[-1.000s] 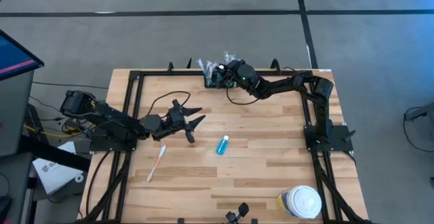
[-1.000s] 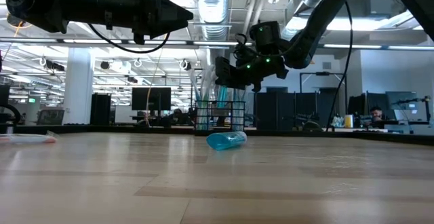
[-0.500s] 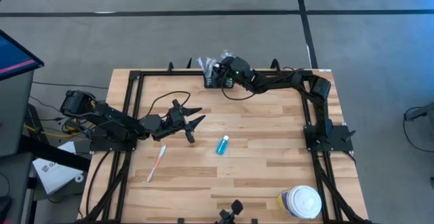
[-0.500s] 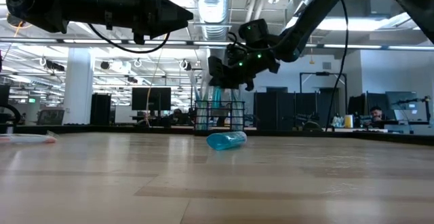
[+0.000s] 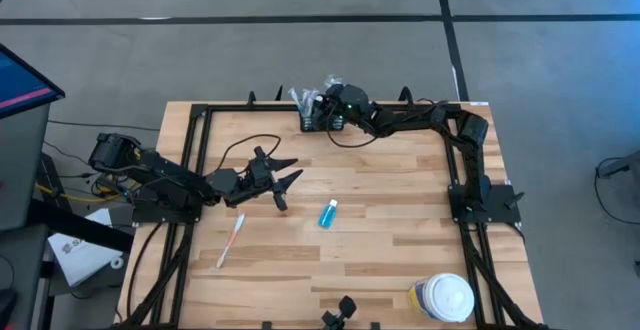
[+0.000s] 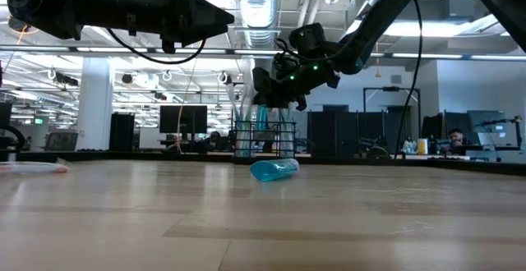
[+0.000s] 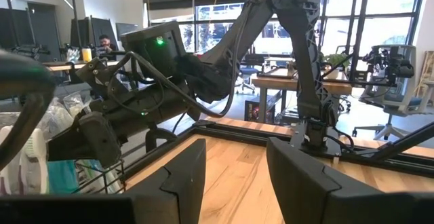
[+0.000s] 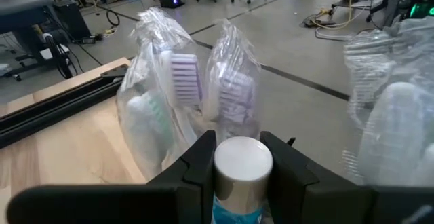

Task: Pick & Place toothbrushing station
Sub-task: Put the left blue mouthwash into the black wire organizer

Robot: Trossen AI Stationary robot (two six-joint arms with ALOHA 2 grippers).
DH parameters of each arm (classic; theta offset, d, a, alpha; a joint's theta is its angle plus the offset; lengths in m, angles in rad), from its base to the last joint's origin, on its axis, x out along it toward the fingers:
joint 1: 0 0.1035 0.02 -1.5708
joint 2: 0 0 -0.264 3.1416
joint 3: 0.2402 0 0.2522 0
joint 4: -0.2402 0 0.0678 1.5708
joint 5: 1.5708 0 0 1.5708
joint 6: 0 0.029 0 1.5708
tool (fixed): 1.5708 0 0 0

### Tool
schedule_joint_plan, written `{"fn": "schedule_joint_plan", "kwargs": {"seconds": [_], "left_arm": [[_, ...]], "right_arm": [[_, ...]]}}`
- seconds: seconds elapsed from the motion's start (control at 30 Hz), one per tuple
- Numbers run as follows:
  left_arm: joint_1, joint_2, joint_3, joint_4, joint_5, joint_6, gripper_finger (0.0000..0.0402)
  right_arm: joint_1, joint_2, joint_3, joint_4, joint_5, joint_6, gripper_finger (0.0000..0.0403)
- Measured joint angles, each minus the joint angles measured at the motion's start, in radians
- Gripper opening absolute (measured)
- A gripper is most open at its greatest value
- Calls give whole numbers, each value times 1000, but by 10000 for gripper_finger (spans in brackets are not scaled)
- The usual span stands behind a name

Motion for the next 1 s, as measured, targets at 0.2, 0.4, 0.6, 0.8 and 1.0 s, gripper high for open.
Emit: {"fn": "schedule_joint_plan", "kwargs": {"seconds": [0.2, 0.4, 0.6, 0.8, 1.0], "left_arm": [[0, 0, 0, -4, 0, 0, 149], [0, 0, 0, -7, 0, 0, 149], [0, 0, 0, -12, 0, 1, 149], [0, 0, 0, -14, 0, 1, 149], [0, 0, 0, -15, 0, 0, 149]], "right_arm": [[1, 0, 0, -2, 1, -11, 84], [10, 1, -2, 15, 47, -56, 84], [16, 1, -2, 18, 43, -77, 84], [13, 1, -2, -36, 3, -69, 84], [11, 1, -1, -91, -25, -63, 84]]}}
